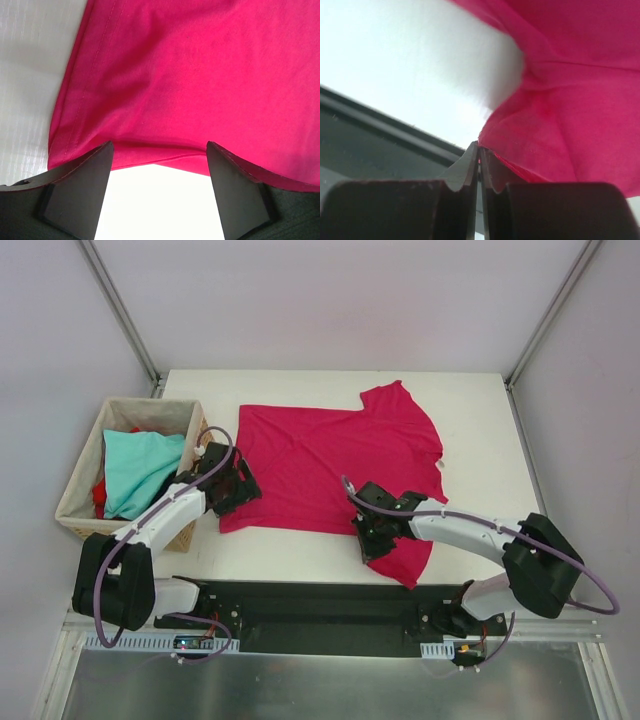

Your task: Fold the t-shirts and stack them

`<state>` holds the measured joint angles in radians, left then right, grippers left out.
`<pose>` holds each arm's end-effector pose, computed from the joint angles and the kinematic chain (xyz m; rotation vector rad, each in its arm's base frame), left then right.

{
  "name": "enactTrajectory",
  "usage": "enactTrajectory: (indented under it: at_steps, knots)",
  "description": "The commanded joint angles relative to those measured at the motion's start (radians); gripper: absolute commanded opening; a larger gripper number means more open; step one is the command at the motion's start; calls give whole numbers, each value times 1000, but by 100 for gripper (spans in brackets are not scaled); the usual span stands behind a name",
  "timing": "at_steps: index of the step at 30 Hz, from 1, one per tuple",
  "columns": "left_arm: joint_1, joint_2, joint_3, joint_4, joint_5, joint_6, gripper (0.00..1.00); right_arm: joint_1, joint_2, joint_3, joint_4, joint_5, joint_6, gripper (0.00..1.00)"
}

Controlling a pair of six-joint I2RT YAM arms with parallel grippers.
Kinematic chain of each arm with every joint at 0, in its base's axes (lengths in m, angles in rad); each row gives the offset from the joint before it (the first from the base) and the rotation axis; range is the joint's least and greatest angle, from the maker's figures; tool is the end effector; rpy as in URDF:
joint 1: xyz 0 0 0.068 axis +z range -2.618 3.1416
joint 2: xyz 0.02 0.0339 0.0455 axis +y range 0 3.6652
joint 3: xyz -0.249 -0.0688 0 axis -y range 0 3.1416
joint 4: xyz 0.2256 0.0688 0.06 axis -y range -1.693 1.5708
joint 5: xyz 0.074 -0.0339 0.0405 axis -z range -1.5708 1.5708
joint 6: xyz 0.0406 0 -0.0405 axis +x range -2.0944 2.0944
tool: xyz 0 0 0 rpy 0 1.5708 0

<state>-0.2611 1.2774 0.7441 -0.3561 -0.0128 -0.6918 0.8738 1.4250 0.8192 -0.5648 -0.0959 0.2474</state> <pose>0.2368 -0.0627 0.1998 -0.5402 2.4432 -0.3926 0.1562 0.1927 0.1753 -0.8960 2.6774 0.4192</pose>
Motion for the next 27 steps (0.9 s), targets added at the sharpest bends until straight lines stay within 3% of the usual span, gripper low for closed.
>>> enactTrajectory:
  at_steps: [1,2,3,4,6,11,15,18,21,27]
  knots:
    - [-1,-23,-26,-1,-33,-18,75,95,0,47,-30,-70,36,14]
    - [-1,-26,-29,-1,-36,-17,75,106,6,55,-35,-82,41,23]
    - [-1,-26,-37,-3,-42,-21,75,116,9,55,-38,-103,47,46]
    - [-1,-30,-41,-3,-45,-23,75,126,9,58,-41,-114,55,63]
    - [-1,-38,-52,-6,-53,-31,75,128,-1,80,-55,-125,59,85]
    - [-1,-62,-60,-20,-96,-34,74,94,-127,208,-185,-70,46,94]
    - [-1,-29,-39,-18,-162,-51,74,-22,-196,245,-201,-13,105,98]
    - [-3,20,-5,-17,-145,-51,71,-175,-241,187,-204,63,157,100]
    - [-21,54,20,-6,-145,-22,66,-251,-261,86,-181,163,167,100]
    - [-128,96,67,43,-98,129,58,-303,-239,-78,-68,147,196,100]
